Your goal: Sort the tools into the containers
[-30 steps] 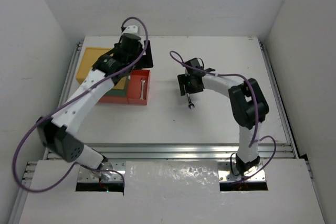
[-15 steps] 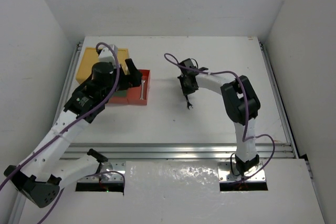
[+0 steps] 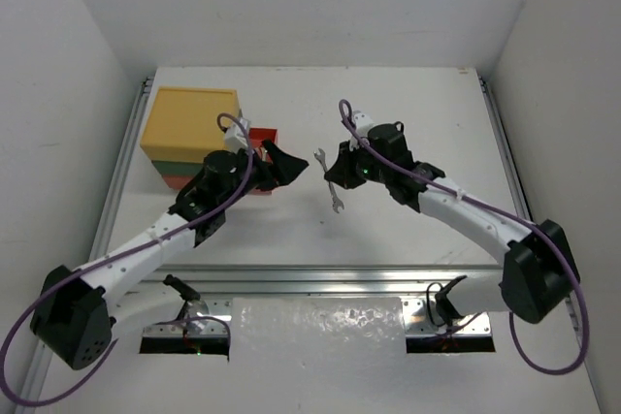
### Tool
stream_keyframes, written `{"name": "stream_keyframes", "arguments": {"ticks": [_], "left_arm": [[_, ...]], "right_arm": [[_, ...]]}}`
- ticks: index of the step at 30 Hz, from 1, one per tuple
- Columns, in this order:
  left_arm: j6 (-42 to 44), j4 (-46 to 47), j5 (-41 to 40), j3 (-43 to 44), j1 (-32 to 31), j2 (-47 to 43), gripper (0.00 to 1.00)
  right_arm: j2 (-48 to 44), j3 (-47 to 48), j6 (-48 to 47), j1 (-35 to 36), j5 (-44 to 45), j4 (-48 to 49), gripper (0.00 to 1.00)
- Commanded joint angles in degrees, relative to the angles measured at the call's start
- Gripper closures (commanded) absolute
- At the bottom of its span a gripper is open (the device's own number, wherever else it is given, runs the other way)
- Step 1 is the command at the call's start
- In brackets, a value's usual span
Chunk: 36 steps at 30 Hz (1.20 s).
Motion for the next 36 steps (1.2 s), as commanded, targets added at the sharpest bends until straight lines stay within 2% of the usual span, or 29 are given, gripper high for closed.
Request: {"name": "stream_keyframes", "arguments": {"ticks": [1,5,11,12,14,15,16,17,18,20,21,22,23,24,25,26,27,28,30,31,34,36], "left_arm": [[-4.8,16.6,3.1,1.8,-3.2,3.5,0.17],[-5.9,16.6,2.4,4.5,-4.6,7.3,0.2],[-6.6,13.7,2.4,4.7,-5.1,9.5,0.42],[-6.6,13.7,2.6,4.6,-5.1,9.8,0.53],[-6.7,13.5,3.3,4.8,-5.2,10.4,0.65],[-6.7,13.4,3.8,5.0,-5.2,10.7,0.77],[-6.4,13.4,4.1,5.3,-5.3,11.0,0.82],[-6.0,13.4,4.5,6.2,-5.2,11.4,0.93],[-5.5,13.0,4.9,6.8,-5.3,11.7,0.99],[-2.5,11.4,4.9,10.3,-5.3,12.7,1.0],[-1.1,8.1,4.1,12.1,-5.3,13.1,1.0],[2.9,5.3,2.7,17.2,-5.3,13.6,1.0],[5.5,0.8,0.6,20.5,-5.3,15.1,1.0],[8.3,-10.6,-6.4,24.5,-5.3,16.3,1.0],[13.8,-16.5,-11.5,32.5,-5.2,17.8,1.0],[16.4,-22.3,-16.9,36.3,-5.2,21.5,1.0],[19.1,-32.2,-29.6,40.0,-5.2,23.6,1.0],[20.3,-36.0,-34.6,46.2,-5.0,25.4,1.0],[23.3,-43.8,-40.5,51.4,-3.2,31.1,1.0],[25.8,-45.5,-41.3,56.3,-2.3,32.8,1.0],[29.8,-49.9,-40.4,63.6,1.3,40.2,1.0],[31.1,-52.1,-39.1,66.0,3.9,45.4,1.0]], "right_arm": [[-4.3,-2.7,2.2,3.1,-6.0,9.0,1.0],[-8.4,-5.0,3.1,5.3,-5.3,12.0,1.0],[-11.1,-5.4,4.9,5.7,-4.2,14.5,1.0],[-11.1,-5.1,5.2,5.7,-4.5,14.8,1.0],[-10.9,-4.7,5.8,5.8,-4.9,15.3,1.0],[-10.7,-4.5,6.0,5.9,-5.0,15.9,1.0],[-10.6,-4.4,6.3,5.9,-5.0,16.1,1.0],[-10.4,-4.4,6.5,6.0,-5.8,16.7,1.0],[-10.6,-4.4,6.7,6.0,-6.3,17.4,1.0],[-10.9,-5.1,7.1,6.0,-7.4,18.6,0.97],[-11.3,-5.4,7.0,5.9,-8.5,19.2,0.92],[-11.7,-5.6,6.6,6.0,-8.3,19.0,0.62],[-12.4,-6.3,6.4,5.9,-6.8,18.4,0.38],[-14.1,-6.4,5.8,5.8,-1.2,15.0,0.15],[-14.9,-6.2,5.1,5.6,2.2,12.4,0.01],[-15.6,-5.5,4.9,4.9,5.3,9.3,0.01],[-16.7,-5.0,4.9,4.5,7.9,4.1,0.01],[-17.3,-5.2,4.9,3.8,10.0,2.0,0.01],[-19.3,-6.1,4.7,2.3,9.7,0.1,0.01],[-20.0,-6.8,4.6,1.7,9.5,0.0,0.01],[-22.7,-8.8,4.6,0.3,9.2,-1.0,0.01],[-24.0,-9.8,4.4,-0.4,8.5,-1.3,0.01]]}}
